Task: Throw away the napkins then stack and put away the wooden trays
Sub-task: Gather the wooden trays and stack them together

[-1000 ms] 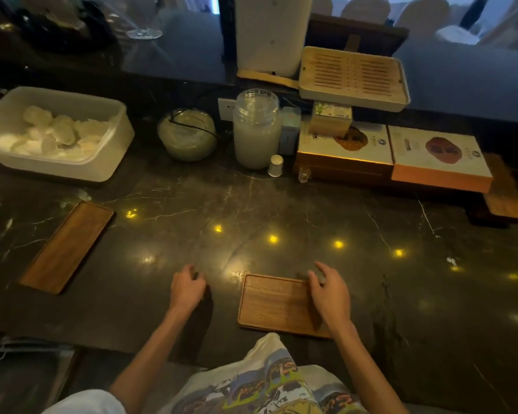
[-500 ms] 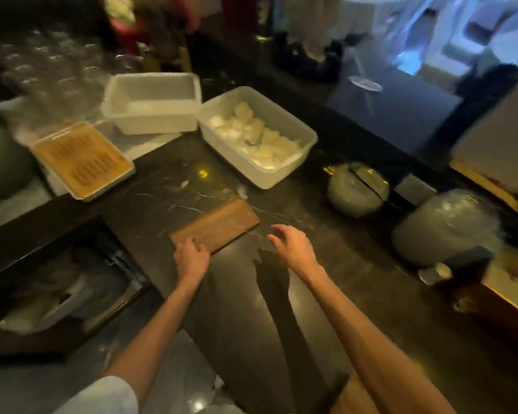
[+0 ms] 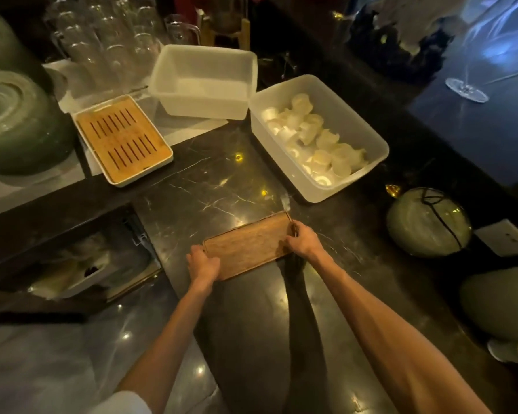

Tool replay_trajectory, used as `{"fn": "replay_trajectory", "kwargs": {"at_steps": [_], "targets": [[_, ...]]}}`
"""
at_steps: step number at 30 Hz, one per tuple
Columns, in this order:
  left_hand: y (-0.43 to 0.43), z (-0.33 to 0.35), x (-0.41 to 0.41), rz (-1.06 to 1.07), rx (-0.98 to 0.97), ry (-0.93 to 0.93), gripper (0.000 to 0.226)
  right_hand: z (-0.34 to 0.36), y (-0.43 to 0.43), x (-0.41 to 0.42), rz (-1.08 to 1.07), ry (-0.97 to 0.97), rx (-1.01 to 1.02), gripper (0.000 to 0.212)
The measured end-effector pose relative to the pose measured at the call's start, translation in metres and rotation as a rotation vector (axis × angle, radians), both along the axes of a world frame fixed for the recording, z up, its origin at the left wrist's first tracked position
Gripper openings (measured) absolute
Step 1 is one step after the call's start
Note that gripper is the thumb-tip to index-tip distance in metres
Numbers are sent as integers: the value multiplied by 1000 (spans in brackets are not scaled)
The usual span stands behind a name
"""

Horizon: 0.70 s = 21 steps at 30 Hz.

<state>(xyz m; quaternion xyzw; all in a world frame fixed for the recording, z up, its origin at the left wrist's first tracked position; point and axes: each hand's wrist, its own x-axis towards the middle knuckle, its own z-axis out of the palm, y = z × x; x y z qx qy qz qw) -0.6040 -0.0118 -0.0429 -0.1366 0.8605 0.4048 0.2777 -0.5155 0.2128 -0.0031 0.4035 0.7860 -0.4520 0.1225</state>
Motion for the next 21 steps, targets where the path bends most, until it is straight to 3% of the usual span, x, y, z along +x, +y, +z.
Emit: {"fn": "replay_trajectory", "kwargs": {"at_steps": [1,5,12,17,21], "targets": [[0,0,-1,31,57,-41,12,-1,5,4,-42,-40,-25,42],[5,14,7,16,146,-132,31,-1,24,45,-227,-117,-126,9],[39,75,74,-223,295,-170,29,42,18,213,-666,150,-207,21],[57,92,174,-590,290,-245,40,62,-40,365,-907,236,-65,20],[55,91,257,-762,279,-265,35,52,-95,464,-1095,262,-18,25]]}}
